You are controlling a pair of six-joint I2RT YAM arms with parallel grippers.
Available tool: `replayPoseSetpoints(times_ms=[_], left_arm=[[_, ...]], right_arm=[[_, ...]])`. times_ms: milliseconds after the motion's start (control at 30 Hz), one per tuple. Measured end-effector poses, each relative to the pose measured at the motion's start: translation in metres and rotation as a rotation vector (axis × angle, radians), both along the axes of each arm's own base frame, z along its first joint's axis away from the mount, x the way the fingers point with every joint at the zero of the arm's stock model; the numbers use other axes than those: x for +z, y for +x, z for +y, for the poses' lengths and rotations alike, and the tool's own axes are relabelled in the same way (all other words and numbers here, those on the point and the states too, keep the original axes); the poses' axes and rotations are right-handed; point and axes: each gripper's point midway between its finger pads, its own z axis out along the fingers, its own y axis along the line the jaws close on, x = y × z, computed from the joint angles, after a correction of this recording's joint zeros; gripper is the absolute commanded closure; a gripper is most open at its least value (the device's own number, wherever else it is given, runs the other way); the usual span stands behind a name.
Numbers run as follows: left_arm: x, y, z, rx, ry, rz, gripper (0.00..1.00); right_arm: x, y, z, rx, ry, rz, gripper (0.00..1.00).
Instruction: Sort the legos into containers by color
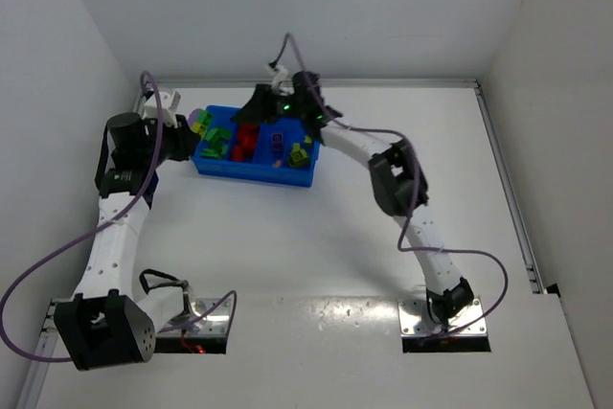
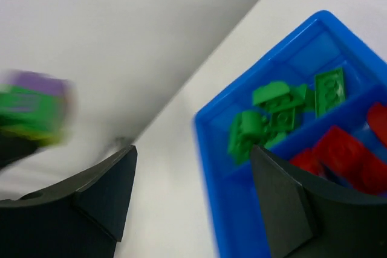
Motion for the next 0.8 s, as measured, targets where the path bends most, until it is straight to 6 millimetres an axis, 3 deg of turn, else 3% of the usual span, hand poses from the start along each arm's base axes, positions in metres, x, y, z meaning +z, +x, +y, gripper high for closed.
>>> replayPoseSetpoints(times_ms=[67, 167, 267, 333, 400, 500, 600, 700, 800], left_arm=[[-0.001, -0.002, -0.012, -0.053, 0.007, -0.006, 0.84], [-0.004, -0.010, -0.051, -0.209, 0.026, -0.017, 0.84], [-0.009, -0.024, -0.102, -0.401, 0.050, -0.022, 0.84], [-0.016, -0.036, -0.143, -0.544, 0.069, -0.021, 0.84], [-0.028, -0.046, -0.174, -0.654, 0.093, -0.009, 0.84], [-0.050, -0.058, -0.212, -0.788, 0.140, 0.024, 0.84], [-0.066, -0.065, -0.244, -0.896, 0.193, 0.038, 0.84], [-0.070, -0.070, -0.271, -0.983, 0.242, 0.015, 0.84], [-0.066, -0.075, -0.294, -1.054, 0.282, -0.037, 0.84]], right_arm=[[0.033, 0.004, -0.050, 0.030, 0.041, 0.070, 0.25], [0.071, 0.023, -0.154, 0.003, 0.095, 0.141, 0.25], [0.085, 0.030, -0.268, -0.080, 0.117, 0.199, 0.25], [0.085, 0.015, -0.319, -0.092, 0.121, 0.247, 0.20], [0.083, -0.011, -0.330, -0.038, 0.125, 0.300, 0.20], [0.076, -0.068, -0.312, 0.118, 0.129, 0.398, 0.20], [0.068, -0.112, -0.295, 0.229, 0.130, 0.472, 0.20], [0.064, -0.140, -0.294, 0.274, 0.137, 0.518, 0.20], [0.060, -0.150, -0.305, 0.265, 0.149, 0.530, 0.20]])
